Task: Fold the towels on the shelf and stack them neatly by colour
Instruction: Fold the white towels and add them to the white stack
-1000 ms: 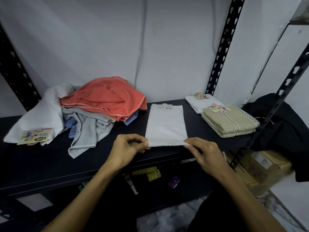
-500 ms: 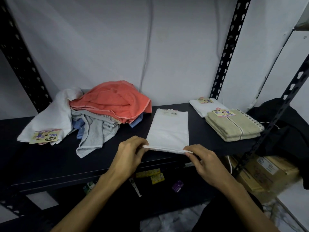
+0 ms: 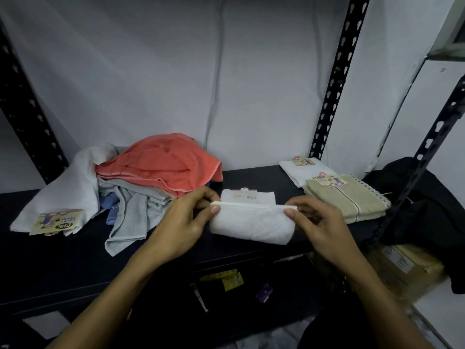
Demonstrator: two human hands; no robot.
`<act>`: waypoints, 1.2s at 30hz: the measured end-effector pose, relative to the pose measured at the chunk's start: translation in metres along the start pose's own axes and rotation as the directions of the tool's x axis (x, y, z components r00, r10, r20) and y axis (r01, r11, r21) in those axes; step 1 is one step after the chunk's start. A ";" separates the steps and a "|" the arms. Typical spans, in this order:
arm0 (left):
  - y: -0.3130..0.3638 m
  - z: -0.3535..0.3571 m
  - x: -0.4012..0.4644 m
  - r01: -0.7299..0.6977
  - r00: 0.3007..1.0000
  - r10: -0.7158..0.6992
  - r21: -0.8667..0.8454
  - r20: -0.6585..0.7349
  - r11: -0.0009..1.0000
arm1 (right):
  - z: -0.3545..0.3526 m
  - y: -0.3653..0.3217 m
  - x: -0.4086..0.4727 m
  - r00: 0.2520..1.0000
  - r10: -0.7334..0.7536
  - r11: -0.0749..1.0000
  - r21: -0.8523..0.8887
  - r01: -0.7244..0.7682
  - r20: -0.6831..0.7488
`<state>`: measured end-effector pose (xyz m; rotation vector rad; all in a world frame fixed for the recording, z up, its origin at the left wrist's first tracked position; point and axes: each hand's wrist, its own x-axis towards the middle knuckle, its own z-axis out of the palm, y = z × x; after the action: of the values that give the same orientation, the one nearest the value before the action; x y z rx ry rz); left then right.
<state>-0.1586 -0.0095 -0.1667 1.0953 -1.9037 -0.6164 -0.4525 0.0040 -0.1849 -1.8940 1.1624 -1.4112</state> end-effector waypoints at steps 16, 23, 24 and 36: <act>-0.102 0.054 0.125 0.174 0.985 -0.168 0.268 -0.048 0.947 | 0.026 0.105 0.123 0.940 0.340 0.893 -0.318 -0.317 0.017; -0.126 0.070 0.125 0.243 0.970 -0.232 0.239 -0.075 0.940 | 0.034 0.133 0.119 0.948 0.319 0.878 -0.375 -0.297 -0.006; -0.129 0.072 0.124 0.252 0.967 -0.236 0.224 -0.097 0.941 | 0.035 0.134 0.119 0.951 0.309 0.875 -0.392 -0.285 -0.001; -0.143 0.079 0.128 0.287 0.956 -0.260 0.250 -0.136 0.925 | 0.048 0.139 0.134 0.907 0.415 0.720 -0.636 -0.279 0.072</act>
<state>-0.1945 -0.1910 -0.2602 1.5570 -1.7958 -0.4520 -0.4414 -0.1863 -0.2431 -2.0039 1.9147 -0.6292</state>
